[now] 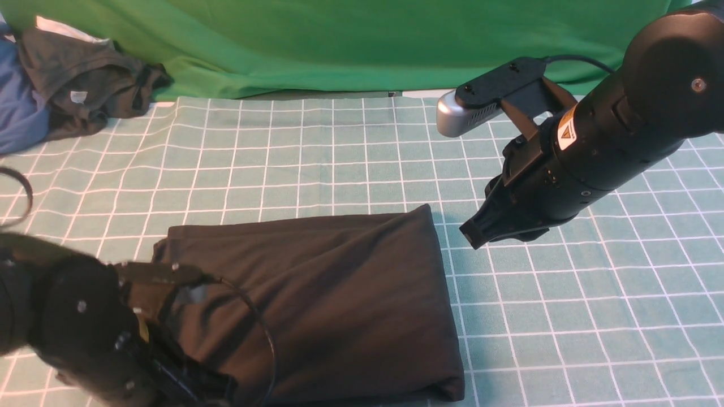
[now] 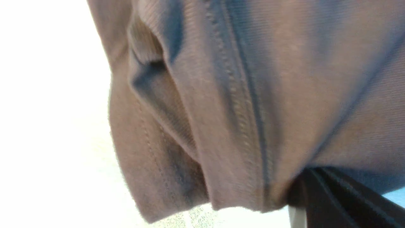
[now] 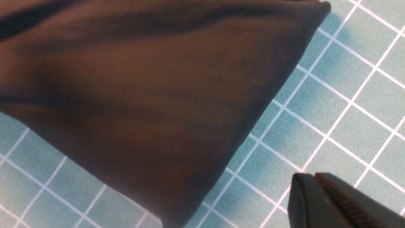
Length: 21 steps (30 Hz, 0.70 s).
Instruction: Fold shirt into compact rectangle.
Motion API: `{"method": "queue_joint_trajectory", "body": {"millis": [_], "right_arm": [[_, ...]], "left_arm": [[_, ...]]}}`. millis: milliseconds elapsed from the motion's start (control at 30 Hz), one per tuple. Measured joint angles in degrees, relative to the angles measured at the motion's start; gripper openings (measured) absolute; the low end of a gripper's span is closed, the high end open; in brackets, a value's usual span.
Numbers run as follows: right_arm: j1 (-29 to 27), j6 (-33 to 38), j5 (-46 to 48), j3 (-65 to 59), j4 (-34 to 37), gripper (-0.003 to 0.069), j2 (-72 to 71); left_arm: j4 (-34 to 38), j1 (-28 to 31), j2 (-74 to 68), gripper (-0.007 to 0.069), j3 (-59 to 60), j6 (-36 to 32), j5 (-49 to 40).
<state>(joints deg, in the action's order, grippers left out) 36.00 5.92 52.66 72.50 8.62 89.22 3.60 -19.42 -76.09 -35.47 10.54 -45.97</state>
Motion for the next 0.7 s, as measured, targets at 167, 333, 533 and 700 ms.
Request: {"method": "queue_joint_trajectory", "body": {"millis": [167,333,533,700], "right_arm": [[0.0,0.4,-0.1,0.0,0.0,0.0031,0.0],[0.0,0.5,-1.0,0.0,-0.1,0.0038,0.0],[0.0,0.5,-1.9,0.0,-0.1,0.004,0.0],[0.0,0.5,-1.8,0.0,-0.2,0.0048,0.0]], "left_arm": [[-2.6,0.0,6.1,0.0007,-6.7,2.5,-4.6],[-8.6,0.0,9.9,0.0009,-13.2,8.4,-7.7],[-9.6,0.1,7.7,0.0011,-15.2,9.9,-8.4],[-8.2,5.2,2.0,0.0011,-15.2,9.3,-8.6]]}}
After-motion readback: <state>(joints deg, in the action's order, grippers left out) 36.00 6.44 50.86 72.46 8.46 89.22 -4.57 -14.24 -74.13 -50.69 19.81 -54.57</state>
